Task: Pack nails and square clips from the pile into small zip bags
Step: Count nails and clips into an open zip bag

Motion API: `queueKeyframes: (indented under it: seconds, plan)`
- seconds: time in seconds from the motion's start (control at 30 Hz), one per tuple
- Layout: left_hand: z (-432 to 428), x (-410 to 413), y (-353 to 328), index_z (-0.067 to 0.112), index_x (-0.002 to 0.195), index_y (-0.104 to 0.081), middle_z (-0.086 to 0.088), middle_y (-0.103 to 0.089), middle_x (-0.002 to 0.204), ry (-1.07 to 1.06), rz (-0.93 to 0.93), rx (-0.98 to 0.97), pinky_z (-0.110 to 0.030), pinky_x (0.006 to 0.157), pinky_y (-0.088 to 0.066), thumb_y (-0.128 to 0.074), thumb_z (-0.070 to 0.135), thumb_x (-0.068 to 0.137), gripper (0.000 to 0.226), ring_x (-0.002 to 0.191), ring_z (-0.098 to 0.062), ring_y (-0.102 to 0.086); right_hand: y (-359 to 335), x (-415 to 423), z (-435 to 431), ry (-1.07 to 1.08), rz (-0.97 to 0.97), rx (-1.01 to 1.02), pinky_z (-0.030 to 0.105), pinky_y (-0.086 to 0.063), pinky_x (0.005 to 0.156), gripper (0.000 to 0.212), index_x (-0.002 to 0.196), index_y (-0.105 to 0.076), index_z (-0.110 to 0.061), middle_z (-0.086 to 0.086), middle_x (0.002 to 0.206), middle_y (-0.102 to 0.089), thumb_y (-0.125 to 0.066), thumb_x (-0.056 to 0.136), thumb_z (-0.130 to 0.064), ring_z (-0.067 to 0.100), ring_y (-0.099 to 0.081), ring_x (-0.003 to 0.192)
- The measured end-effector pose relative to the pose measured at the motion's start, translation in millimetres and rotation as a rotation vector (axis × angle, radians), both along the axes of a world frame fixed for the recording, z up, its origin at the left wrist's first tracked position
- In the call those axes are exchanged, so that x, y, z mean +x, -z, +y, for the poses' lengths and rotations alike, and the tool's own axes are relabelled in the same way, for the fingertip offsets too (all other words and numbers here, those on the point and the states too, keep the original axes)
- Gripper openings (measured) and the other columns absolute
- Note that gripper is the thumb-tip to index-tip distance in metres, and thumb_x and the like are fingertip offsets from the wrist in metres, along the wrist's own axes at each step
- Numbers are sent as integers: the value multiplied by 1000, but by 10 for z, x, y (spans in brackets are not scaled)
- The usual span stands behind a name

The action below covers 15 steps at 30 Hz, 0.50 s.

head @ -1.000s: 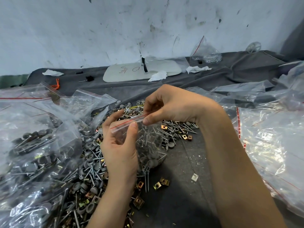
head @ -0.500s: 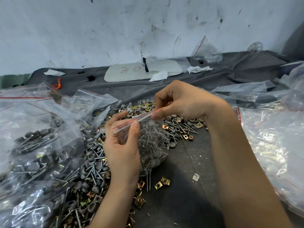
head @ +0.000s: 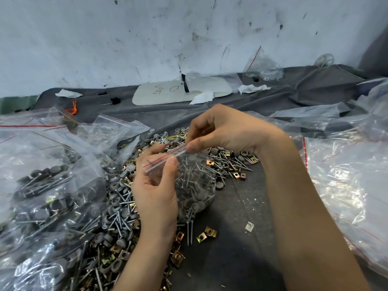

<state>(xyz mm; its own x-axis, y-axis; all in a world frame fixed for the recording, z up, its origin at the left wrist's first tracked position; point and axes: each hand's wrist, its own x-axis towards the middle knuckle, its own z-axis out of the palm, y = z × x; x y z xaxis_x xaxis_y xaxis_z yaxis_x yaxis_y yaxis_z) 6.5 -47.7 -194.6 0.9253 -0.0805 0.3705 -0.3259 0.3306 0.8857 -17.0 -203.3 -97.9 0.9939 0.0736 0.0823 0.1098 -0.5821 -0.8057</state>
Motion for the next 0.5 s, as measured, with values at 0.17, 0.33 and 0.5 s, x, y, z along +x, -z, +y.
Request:
queueKeyframes:
  seconds: [0.17, 0.33, 0.5]
  plan:
    - [-2, -2, 2, 25, 94, -67, -18, -62, 99, 34, 11, -2, -24, 72, -51, -62, 22, 81, 15, 81, -12, -63, -29, -4, 44, -43, 5, -101, 13, -41, 59, 9, 75, -67, -20, -11, 64, -62, -74, 82, -19, 0, -53, 60]
    - [0, -2, -14, 24, 86, -71, -8, -65, 103, 85, -8, 13, -26, 73, -50, -65, 23, 81, 8, 82, -8, -62, -45, -23, 61, -52, 8, -40, 12, -41, 58, 6, 77, -69, -17, -11, 62, -63, -75, 81, -17, -2, -55, 60]
    - [-14, -32, -28, 32, 80, -75, 4, -69, 92, 88, -33, 52, -23, 70, -50, -65, 28, 81, 10, 79, -9, -63, -55, -87, 10, -45, 27, -102, 17, -44, 62, 3, 80, -70, -20, -8, 67, -68, -74, 81, -20, 1, -58, 63]
